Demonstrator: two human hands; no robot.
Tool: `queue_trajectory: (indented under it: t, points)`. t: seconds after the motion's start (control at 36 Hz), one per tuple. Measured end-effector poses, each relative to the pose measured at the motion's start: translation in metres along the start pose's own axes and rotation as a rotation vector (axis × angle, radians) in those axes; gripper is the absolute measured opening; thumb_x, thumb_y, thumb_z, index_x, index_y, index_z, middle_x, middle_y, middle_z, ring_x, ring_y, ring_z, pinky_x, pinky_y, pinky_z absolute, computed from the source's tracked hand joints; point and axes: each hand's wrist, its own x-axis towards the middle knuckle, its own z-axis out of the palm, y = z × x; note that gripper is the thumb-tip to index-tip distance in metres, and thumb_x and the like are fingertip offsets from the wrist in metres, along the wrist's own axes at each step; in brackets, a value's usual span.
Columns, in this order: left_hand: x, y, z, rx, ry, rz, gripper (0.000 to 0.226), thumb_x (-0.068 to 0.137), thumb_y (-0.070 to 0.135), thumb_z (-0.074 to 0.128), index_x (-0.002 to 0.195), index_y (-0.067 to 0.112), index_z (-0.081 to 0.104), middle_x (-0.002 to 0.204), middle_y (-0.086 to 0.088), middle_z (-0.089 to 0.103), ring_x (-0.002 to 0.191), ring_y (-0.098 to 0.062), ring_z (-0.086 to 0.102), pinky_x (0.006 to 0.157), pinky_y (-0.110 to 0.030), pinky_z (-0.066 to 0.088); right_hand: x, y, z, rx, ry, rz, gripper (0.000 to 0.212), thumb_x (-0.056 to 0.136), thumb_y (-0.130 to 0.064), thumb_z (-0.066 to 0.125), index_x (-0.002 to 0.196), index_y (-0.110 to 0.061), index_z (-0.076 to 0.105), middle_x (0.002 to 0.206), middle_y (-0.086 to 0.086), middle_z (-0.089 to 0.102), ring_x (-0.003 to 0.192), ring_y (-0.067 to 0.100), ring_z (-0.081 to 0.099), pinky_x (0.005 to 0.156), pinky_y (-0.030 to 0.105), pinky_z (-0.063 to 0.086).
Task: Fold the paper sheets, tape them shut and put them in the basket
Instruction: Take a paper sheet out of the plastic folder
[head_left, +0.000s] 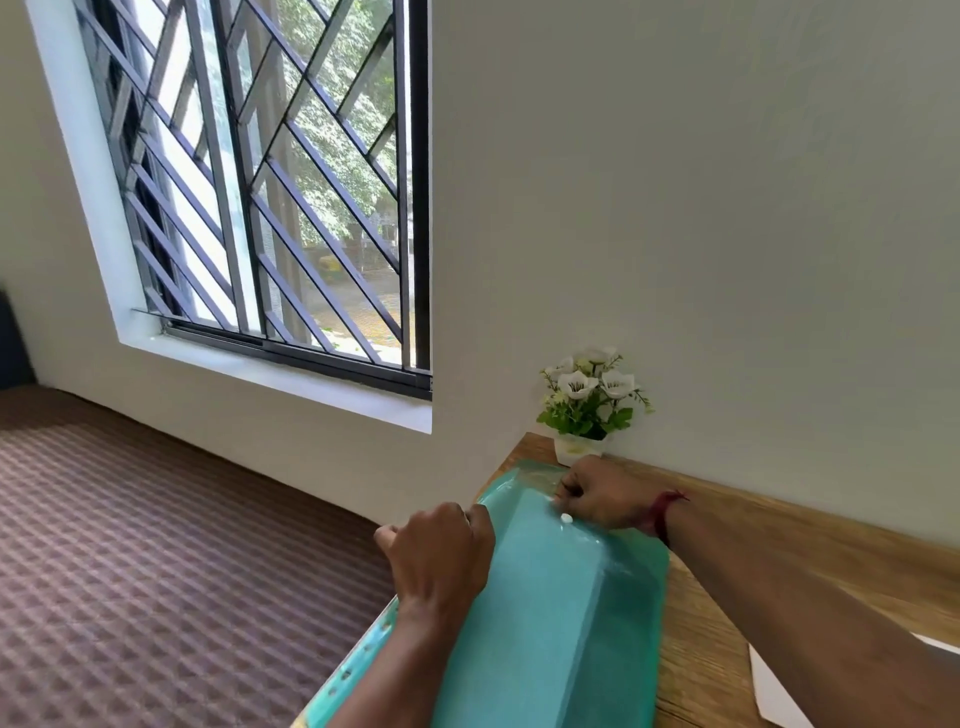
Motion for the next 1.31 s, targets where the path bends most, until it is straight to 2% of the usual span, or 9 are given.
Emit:
queue_trajectory:
  t: [0.08, 0.19, 0.33, 0.53, 0.83, 0.97, 1.08, 1.19, 1.31]
  points:
    - [0.001, -0.001, 0.0, 0.001, -0.013, -0.005, 0.048, 0.085, 0.044, 0.024, 0.059, 0.017, 0.054, 0.066, -0.001, 0.066, 0.063, -0.021, 0.06, 0.086, -0.037, 0.036, 0.0, 0.001, -0.006, -0.027, 0.104, 0.008, 0.028, 0.089, -0.025, 0.07, 0.064, -0.018, 0.06, 0.063, -0.006, 0.055, 0.06, 0.004, 0.046, 0.053, 0.017, 0.033]
    - [0.0, -0.001, -0.002, -0.013, -0.015, -0.019, 0.045, 0.088, 0.042, 0.031, 0.059, 0.015, 0.053, 0.067, -0.002, 0.066, 0.063, -0.022, 0.06, 0.087, -0.038, 0.037, -0.001, 0.0, -0.014, -0.079, 0.237, -0.006, 0.035, 0.089, -0.024, 0.07, 0.059, -0.026, 0.053, 0.064, -0.01, 0.054, 0.061, 0.003, 0.047, 0.053, 0.017, 0.03]
    - [0.0, -0.002, -0.002, -0.004, -0.044, -0.035, 0.046, 0.086, 0.043, 0.03, 0.059, 0.015, 0.055, 0.067, -0.002, 0.066, 0.061, -0.022, 0.058, 0.087, -0.038, 0.037, -0.009, -0.005, -0.024, -0.161, 0.378, -0.013, 0.018, 0.092, -0.032, 0.065, 0.08, -0.02, 0.063, 0.078, -0.002, 0.063, 0.071, 0.015, 0.056, 0.06, 0.029, 0.04]
    - [0.0, -0.003, -0.001, 0.004, -0.032, -0.034, 0.045, 0.087, 0.042, 0.034, 0.063, 0.016, 0.061, 0.069, -0.001, 0.067, 0.062, -0.02, 0.058, 0.085, -0.038, 0.035, -0.036, -0.013, -0.047, -0.263, 0.571, -0.087, 0.018, 0.096, -0.034, 0.058, 0.093, -0.019, 0.066, 0.088, 0.004, 0.07, 0.078, 0.023, 0.062, 0.065, 0.035, 0.049]
    - [-0.003, 0.0, -0.009, 0.027, -0.068, -0.065, 0.043, 0.088, 0.044, 0.036, 0.069, 0.017, 0.064, 0.075, -0.001, 0.068, 0.065, -0.02, 0.053, 0.084, -0.038, 0.033, -0.089, -0.031, -0.097, -0.367, 0.814, -0.316, 0.011, 0.093, -0.026, 0.063, 0.096, -0.017, 0.069, 0.087, 0.001, 0.073, 0.076, 0.025, 0.066, 0.061, 0.031, 0.045]
    - [-0.003, -0.003, -0.011, 0.001, -0.037, -0.067, 0.043, 0.088, 0.043, 0.038, 0.067, 0.016, 0.065, 0.074, 0.0, 0.068, 0.064, -0.021, 0.053, 0.081, -0.039, 0.031, -0.117, -0.027, -0.097, -0.314, 0.954, -0.441, 0.01, 0.092, -0.023, 0.063, 0.092, -0.018, 0.071, 0.083, -0.003, 0.073, 0.069, 0.017, 0.066, 0.06, 0.031, 0.051]
    - [-0.005, 0.0, -0.013, 0.004, -0.035, -0.076, 0.041, 0.088, 0.041, 0.04, 0.066, 0.015, 0.064, 0.073, -0.001, 0.068, 0.064, -0.022, 0.051, 0.079, -0.038, 0.03, -0.144, -0.018, -0.095, -0.267, 1.1, -0.481, 0.013, 0.092, -0.022, 0.062, 0.093, -0.014, 0.073, 0.087, -0.006, 0.072, 0.072, 0.005, 0.06, 0.067, 0.017, 0.045]
    - [-0.007, 0.0, -0.013, 0.03, -0.046, -0.079, 0.041, 0.088, 0.041, 0.04, 0.067, 0.016, 0.064, 0.075, -0.001, 0.069, 0.064, -0.022, 0.05, 0.08, -0.038, 0.031, -0.168, -0.011, -0.093, -0.054, 1.194, -0.459, 0.022, 0.091, -0.027, 0.059, 0.094, -0.012, 0.075, 0.086, -0.011, 0.069, 0.078, 0.001, 0.061, 0.074, 0.01, 0.047]
    - [-0.009, 0.001, -0.014, 0.048, -0.027, -0.064, 0.039, 0.087, 0.039, 0.043, 0.063, 0.016, 0.062, 0.07, 0.001, 0.066, 0.062, -0.02, 0.049, 0.077, -0.037, 0.027, -0.189, -0.004, -0.087, 0.203, 1.257, -0.346, 0.005, 0.088, -0.014, 0.071, 0.091, -0.015, 0.073, 0.079, -0.01, 0.068, 0.074, 0.006, 0.062, 0.066, 0.008, 0.045]
